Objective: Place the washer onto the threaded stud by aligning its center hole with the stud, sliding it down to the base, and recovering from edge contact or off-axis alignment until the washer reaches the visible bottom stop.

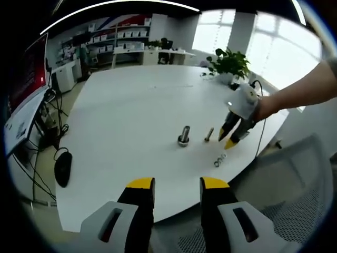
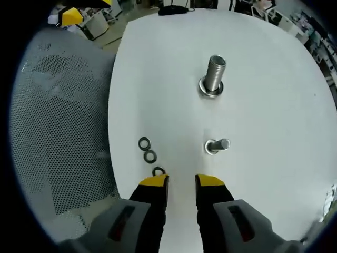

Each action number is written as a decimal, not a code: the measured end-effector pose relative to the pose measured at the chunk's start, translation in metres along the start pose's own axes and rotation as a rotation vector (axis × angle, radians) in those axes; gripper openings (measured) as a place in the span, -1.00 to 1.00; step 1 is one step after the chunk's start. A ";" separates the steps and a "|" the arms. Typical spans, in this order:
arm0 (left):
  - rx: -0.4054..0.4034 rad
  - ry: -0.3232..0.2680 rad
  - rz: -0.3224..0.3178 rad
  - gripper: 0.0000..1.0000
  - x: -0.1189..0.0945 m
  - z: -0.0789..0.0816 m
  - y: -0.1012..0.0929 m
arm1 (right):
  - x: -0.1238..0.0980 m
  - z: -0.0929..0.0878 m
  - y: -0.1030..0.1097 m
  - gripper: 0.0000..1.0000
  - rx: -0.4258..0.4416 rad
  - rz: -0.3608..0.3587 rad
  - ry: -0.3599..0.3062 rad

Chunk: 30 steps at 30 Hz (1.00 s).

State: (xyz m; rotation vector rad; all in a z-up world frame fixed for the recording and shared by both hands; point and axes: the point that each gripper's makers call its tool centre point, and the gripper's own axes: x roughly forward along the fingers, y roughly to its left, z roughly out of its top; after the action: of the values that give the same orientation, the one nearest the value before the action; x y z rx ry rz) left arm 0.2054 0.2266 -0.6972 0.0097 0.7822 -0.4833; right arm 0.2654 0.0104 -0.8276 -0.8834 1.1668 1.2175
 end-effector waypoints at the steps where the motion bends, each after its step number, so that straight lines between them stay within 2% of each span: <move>1: 0.001 -0.002 0.001 -0.36 -0.001 0.000 0.000 | 0.002 -0.001 0.005 -0.55 0.009 0.002 0.014; 3: -0.005 -0.002 0.006 -0.36 -0.001 0.000 0.001 | 0.004 -0.001 0.014 -0.55 0.025 0.013 0.016; 6: -0.033 -0.015 -0.024 -0.35 -0.001 0.001 -0.002 | 0.008 0.002 0.025 -0.55 0.063 0.004 0.012; 8: -0.017 -0.025 -0.042 -0.34 -0.001 0.003 -0.007 | 0.010 0.002 0.027 -0.55 0.093 -0.006 0.014; 12: -0.006 -0.045 -0.074 -0.34 -0.002 0.007 -0.014 | 0.011 -0.005 0.024 -0.55 0.142 -0.027 0.050; 13: -0.006 -0.042 -0.080 -0.34 -0.002 0.006 -0.014 | 0.011 -0.007 0.021 -0.55 0.184 -0.042 0.055; 16: -0.005 -0.059 -0.093 -0.34 -0.003 0.009 -0.017 | 0.010 0.000 0.014 -0.56 0.257 -0.065 0.006; 18: 0.002 -0.061 -0.099 -0.34 -0.003 0.009 -0.019 | 0.012 0.001 0.015 -0.55 0.242 -0.074 0.026; 21: 0.012 -0.055 -0.106 -0.34 -0.003 0.008 -0.021 | 0.012 -0.008 0.015 -0.55 0.147 -0.108 0.105; 23: 0.025 -0.065 -0.113 -0.34 -0.004 0.009 -0.023 | 0.016 -0.011 0.015 -0.56 0.195 -0.104 0.086; 24: 0.028 -0.066 -0.112 -0.34 -0.004 0.010 -0.023 | 0.013 -0.008 0.013 -0.57 0.250 -0.122 0.047; 26: 0.022 -0.057 -0.122 -0.34 -0.003 0.009 -0.024 | 0.014 -0.008 0.011 -0.57 0.337 -0.123 0.027; 30: 0.026 -0.068 -0.121 -0.34 -0.003 0.011 -0.024 | 0.014 -0.009 0.012 -0.57 0.242 -0.127 0.044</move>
State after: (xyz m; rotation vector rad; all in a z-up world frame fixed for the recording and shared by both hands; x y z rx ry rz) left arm 0.2006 0.2050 -0.6834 -0.0298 0.7124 -0.6052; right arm 0.2512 0.0074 -0.8418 -0.7912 1.2447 0.9363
